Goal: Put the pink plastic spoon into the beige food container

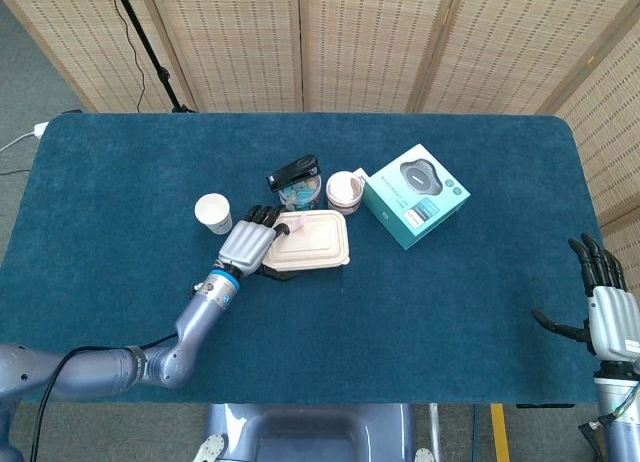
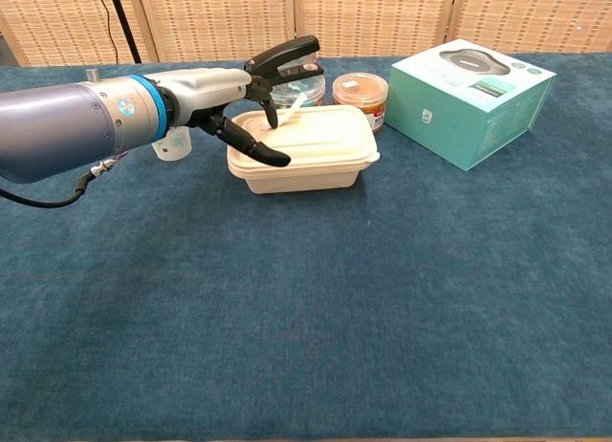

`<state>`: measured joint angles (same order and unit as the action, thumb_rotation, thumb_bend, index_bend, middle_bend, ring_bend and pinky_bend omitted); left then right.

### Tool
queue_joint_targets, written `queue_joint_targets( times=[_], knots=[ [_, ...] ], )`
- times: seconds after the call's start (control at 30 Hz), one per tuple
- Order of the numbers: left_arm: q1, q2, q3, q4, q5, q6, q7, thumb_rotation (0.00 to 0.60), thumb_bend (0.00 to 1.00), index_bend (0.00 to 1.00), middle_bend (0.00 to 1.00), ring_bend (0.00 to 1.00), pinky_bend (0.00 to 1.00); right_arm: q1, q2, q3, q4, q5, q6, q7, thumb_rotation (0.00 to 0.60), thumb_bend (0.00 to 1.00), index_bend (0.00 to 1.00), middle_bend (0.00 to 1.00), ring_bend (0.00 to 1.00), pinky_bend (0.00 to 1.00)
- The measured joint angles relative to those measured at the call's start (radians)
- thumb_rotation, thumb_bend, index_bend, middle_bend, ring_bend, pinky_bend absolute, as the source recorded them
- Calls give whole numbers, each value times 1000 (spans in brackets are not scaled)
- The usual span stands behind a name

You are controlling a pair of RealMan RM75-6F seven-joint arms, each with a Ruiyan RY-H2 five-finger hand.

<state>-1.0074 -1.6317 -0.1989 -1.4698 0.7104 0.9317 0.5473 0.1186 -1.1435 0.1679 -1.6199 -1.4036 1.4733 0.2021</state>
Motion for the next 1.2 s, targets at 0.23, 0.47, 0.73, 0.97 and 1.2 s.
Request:
queue_joint_targets(
  times=[0.23, 0.47, 0.73, 0.97, 1.2],
  knots=[
    [1, -1, 3, -9, 1, 9, 8, 244, 0, 294, 0, 0, 0, -1, 2, 1, -2, 0, 1, 2, 600, 0, 16, 0, 0, 0],
    [4, 2, 0, 6, -13, 7, 6, 242, 0, 293, 0, 0, 0, -3, 5, 2, -4, 0, 1, 9, 600, 0, 16, 0, 0, 0],
    [13, 15, -1, 14, -4, 4, -9, 244, 0, 294, 0, 0, 0, -3, 6, 1, -8, -1, 0, 10, 600, 0, 16, 0, 0, 0],
    [19, 24, 1, 15, 2, -4, -19, 244, 0, 294, 0, 0, 0, -4, 7, 1, -11, -1, 1, 10, 600, 0, 16, 0, 0, 0],
    [16, 21, -3, 9, 11, -4, -23, 244, 0, 293, 0, 0, 0, -4, 8, 2, -12, -1, 1, 12, 600, 0, 16, 0, 0, 0]
  ],
)
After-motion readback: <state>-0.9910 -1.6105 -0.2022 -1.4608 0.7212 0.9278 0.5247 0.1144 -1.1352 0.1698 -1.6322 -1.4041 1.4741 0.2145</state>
